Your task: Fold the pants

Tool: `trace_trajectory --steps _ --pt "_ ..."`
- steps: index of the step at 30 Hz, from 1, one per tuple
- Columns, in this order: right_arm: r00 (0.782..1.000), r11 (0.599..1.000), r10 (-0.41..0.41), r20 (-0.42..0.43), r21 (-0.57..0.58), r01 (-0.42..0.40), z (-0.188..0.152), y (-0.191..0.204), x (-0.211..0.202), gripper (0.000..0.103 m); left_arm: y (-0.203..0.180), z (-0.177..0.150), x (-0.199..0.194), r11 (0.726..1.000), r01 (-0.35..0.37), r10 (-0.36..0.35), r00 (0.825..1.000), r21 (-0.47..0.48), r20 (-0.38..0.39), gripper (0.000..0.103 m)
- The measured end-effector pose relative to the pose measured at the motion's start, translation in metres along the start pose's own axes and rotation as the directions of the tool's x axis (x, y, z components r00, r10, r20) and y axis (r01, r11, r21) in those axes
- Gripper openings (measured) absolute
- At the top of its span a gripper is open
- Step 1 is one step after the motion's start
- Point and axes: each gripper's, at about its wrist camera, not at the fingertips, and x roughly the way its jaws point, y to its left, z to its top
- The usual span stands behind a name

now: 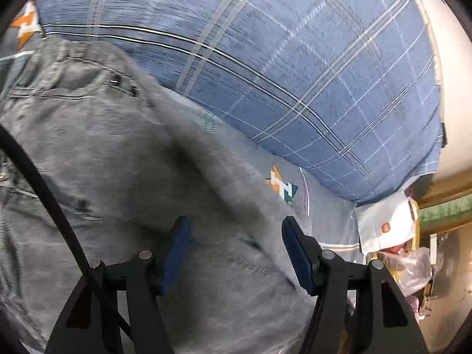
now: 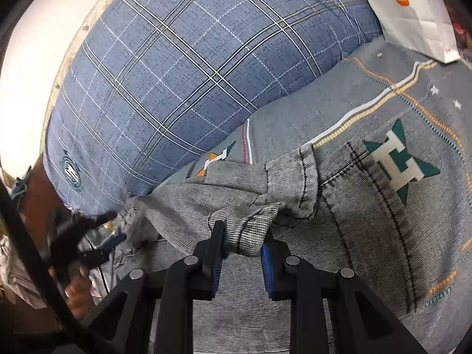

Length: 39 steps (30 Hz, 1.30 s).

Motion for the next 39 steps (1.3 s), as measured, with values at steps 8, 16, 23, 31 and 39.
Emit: trace_trajectory --steps 8,16,23,31,39 --pt "1.0 1.0 0.008 -0.016 0.026 -0.007 0.005 -0.012 -0.002 0.024 -0.03 0.01 0.069 0.984 -0.178 0.178 0.984 0.01 -0.026 0.059" --pt "0.995 0.986 0.104 -0.004 0.135 -0.103 0.02 -0.036 -0.001 0.023 -0.005 0.014 0.008 0.984 -0.08 0.094 0.993 -0.16 0.076 0.005" --pt "0.988 0.987 0.13 0.082 0.079 -0.137 0.024 -0.042 -0.054 0.022 0.003 -0.051 -0.056 0.988 0.087 -0.077 0.993 -0.128 0.086 0.005" --pt "0.992 0.984 0.121 -0.028 0.133 -0.116 -0.009 -0.054 -0.039 0.059 0.067 -0.107 -0.012 0.991 0.06 -0.067 0.996 -0.119 -0.057 0.002" --pt "0.998 0.994 -0.015 -0.053 0.104 0.02 -0.012 -0.047 -0.007 0.081 0.063 -0.102 -0.031 0.98 0.19 -0.195 0.978 0.066 0.072 0.071"
